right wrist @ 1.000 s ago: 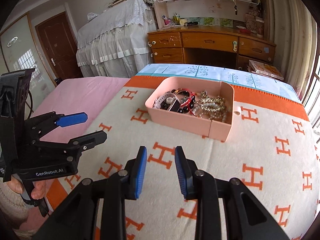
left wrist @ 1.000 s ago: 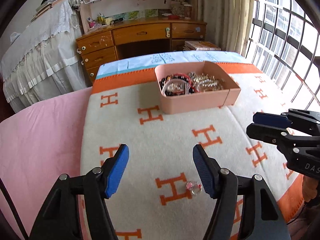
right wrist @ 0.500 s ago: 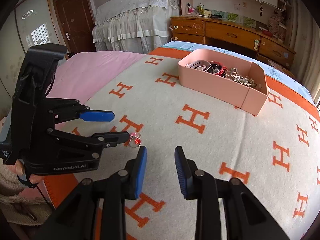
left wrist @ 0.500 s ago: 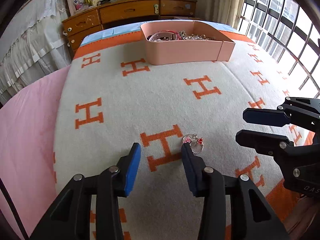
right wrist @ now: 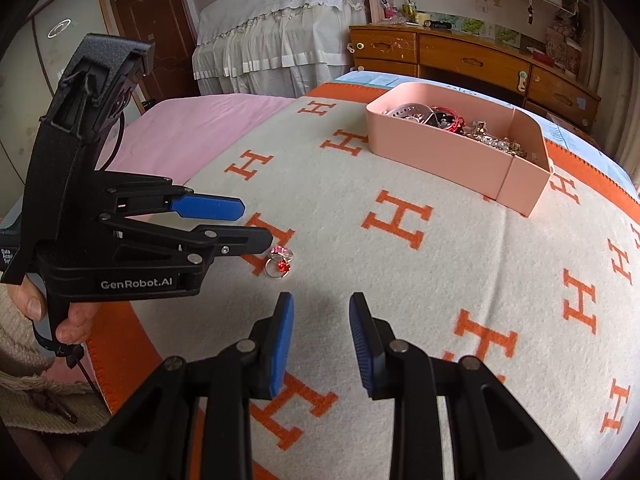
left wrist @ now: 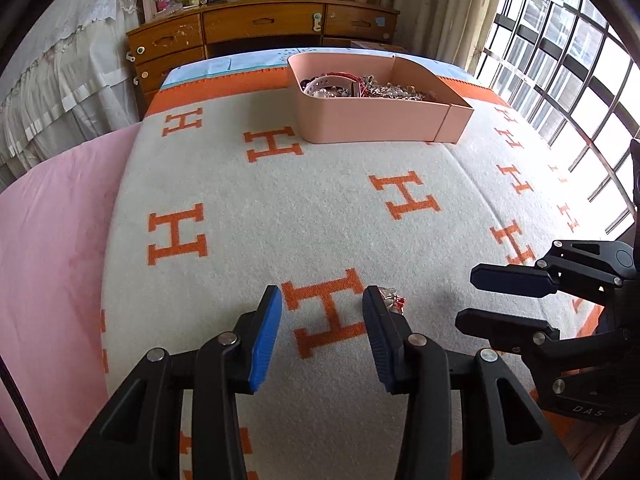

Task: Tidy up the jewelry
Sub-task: 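Grasp the pink ring with the right tool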

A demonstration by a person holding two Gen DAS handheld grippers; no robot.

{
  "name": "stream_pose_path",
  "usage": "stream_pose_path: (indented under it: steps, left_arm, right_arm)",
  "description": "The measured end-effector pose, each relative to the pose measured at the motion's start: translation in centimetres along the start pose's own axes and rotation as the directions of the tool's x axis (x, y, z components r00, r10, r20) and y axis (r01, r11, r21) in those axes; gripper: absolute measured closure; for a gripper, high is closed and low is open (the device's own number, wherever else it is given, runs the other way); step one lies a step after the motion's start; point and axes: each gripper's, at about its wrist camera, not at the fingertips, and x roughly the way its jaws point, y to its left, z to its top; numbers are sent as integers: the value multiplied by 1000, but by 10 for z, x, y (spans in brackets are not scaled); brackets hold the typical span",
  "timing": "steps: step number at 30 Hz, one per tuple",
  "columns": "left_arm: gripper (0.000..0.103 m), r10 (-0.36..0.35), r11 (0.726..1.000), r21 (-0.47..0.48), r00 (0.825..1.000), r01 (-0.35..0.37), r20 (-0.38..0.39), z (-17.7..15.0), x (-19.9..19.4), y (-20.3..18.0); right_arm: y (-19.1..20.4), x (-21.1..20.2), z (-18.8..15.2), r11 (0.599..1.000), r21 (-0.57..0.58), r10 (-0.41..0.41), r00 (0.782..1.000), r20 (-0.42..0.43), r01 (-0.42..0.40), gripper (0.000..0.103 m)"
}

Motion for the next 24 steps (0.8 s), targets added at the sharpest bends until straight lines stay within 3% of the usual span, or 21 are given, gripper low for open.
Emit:
stream_pose_path:
  steps: [8,11,21,24]
  left_arm:
    - [63,34,997,-70,998,-30,57,-3,-20,2]
    - [63,43,994,-105,996,-35,72,-7,-26,5]
    - [63,11,984,-180,997,4,79,-20,-27,23]
    - [63,-5,980,-198,997,21,77,-22,-26,28]
  right_arm:
    - [7,13,4,998,-17,66,997,-30,-67,74]
    - [10,16,8,997,-18,81,996,-31,-81,79]
    - [25,27,21,996,-82,27,999,-33,-30,84]
    - [26,31,21,996,-88,17,999,-44,-21,95]
